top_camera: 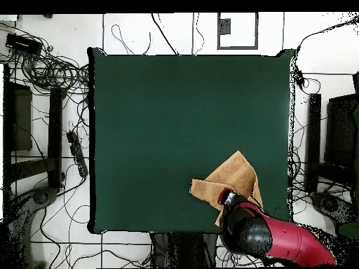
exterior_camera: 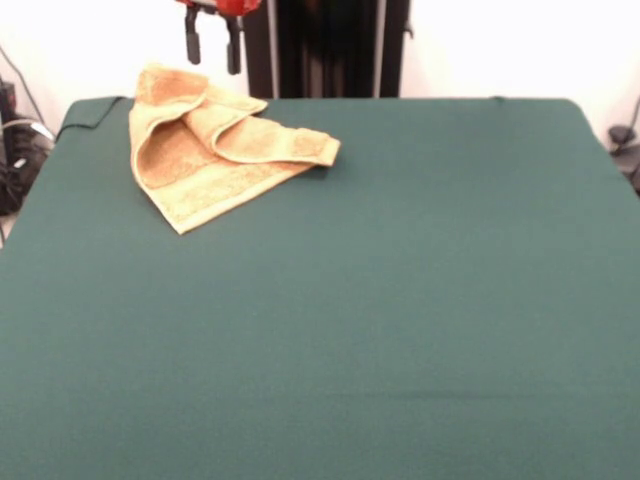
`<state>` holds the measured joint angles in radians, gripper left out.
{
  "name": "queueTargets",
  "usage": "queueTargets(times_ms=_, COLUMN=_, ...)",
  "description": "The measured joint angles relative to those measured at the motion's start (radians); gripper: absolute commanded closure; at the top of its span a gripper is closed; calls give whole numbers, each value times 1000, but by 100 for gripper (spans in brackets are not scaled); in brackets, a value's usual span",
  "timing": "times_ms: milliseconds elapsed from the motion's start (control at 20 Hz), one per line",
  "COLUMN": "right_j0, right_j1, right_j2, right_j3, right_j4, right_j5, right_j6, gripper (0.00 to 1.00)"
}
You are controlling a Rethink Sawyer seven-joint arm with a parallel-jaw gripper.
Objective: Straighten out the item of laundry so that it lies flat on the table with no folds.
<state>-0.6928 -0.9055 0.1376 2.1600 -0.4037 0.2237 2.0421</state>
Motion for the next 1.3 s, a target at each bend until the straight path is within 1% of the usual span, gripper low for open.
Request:
queueTargets(times_ms=350, right_j0=34, right_j1=27, right_j2=-41, right_j3=0, right_j4=56, right_j5=-37, right_j6=0, gripper=0)
queueTargets(times_ms=400, right_j0=40, right_j1=29, right_j2=-46, right_j3=1, right_j4=77, right_j5=-38, right_j6=0, gripper=0)
queueTargets(times_ms=700, right_j0=75, right_j1=19, right_j2=-72, right_j3=2, right_j4=141, right_j5=-37, right_j6=0, gripper=0)
queueTargets(times_ms=1300, right_j0=210, right_j1=39, right_j2=-131, right_j3=2, right_j4=298, right_j5=-43, right_j6=0, gripper=0)
